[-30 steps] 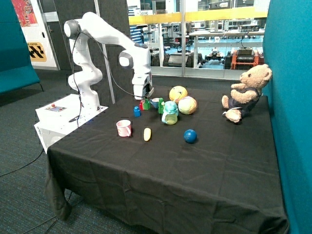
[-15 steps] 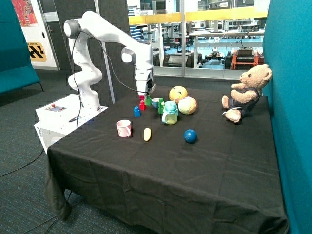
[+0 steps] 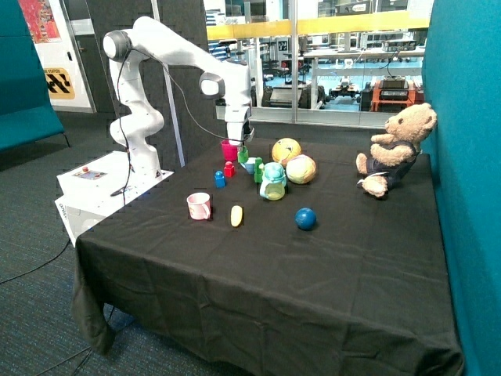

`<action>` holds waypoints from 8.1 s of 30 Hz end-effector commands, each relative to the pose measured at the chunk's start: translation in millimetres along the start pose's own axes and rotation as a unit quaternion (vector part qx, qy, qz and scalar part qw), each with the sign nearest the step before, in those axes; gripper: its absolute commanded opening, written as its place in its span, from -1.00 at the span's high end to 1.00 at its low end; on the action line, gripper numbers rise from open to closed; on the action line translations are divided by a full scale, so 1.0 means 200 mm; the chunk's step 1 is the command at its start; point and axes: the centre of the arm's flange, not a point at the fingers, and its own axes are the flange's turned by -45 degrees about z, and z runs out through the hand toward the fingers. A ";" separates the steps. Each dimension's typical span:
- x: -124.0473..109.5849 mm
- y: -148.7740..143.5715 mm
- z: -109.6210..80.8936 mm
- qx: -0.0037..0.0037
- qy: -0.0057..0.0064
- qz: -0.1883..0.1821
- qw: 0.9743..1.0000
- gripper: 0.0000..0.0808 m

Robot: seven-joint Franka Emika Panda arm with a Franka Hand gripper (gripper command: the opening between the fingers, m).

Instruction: Stack green blocks

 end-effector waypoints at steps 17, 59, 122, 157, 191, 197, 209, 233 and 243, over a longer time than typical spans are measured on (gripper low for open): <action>0.14 -0.19 -0.05 0.002 -0.003 -0.034 0.999 1.00; 0.16 -0.19 0.02 0.002 -0.003 -0.038 0.999 1.00; 0.24 -0.24 0.14 0.002 -0.003 -0.044 0.999 1.00; 0.22 -0.23 0.17 0.002 -0.003 -0.032 0.999 -0.59; 0.21 -0.26 0.19 0.002 -0.003 -0.033 0.999 -1.00; 0.21 -0.25 0.18 0.002 -0.003 -0.031 1.000 -1.00; 0.20 -0.23 0.18 0.002 -0.003 -0.027 1.000 -1.00; 0.03 -0.14 0.10 0.002 -0.003 -0.006 1.000 -1.00; -0.08 -0.06 0.13 0.002 -0.003 0.002 1.000 -1.00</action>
